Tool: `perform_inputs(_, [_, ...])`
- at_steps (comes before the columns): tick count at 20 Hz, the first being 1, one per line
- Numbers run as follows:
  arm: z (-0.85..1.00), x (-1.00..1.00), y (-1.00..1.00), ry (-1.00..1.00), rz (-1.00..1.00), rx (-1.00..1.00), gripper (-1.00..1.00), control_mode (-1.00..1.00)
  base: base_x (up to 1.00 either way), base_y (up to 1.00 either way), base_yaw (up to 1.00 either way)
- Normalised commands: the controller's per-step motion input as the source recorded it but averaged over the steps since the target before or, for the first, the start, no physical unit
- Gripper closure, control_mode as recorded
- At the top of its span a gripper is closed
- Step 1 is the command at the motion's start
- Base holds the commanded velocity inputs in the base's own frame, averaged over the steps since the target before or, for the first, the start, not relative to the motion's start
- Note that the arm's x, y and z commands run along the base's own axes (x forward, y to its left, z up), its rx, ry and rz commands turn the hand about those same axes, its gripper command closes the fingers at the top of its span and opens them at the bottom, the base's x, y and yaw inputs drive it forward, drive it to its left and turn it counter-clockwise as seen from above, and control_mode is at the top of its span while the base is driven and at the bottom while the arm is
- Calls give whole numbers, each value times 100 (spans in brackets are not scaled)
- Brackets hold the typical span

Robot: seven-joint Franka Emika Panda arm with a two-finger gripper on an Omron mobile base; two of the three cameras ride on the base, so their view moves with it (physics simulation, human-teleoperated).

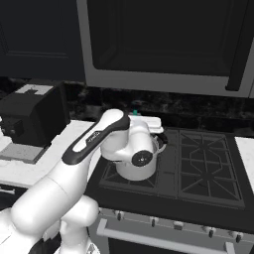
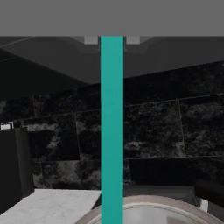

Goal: Put the avocado and tomato in the pot. Retrieve the spatula and lightly stir the vegetables in the pot.

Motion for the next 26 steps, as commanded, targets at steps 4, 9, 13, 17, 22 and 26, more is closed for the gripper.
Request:
perform_inputs(4, [-10, 29, 0, -2, 0, 3, 100, -100, 0, 0, 0])
perform_inputs(9, [-20, 36, 0, 0, -4, 0, 100, -100, 0, 0, 0])
perform_inputs(13, [-21, 23, 0, 0, -7, 0, 100, -100, 0, 0, 0])
perform_inputs(17, [-10, 13, -4, 0, -9, 0, 100, -100, 0, 0, 0])
perform_inputs(22, [-15, 25, -9, 0, -11, 0, 100, -100, 0, 0, 0])
perform_inputs(26, [-14, 7, -19, 0, -11, 0, 100, -100, 0, 0, 0])
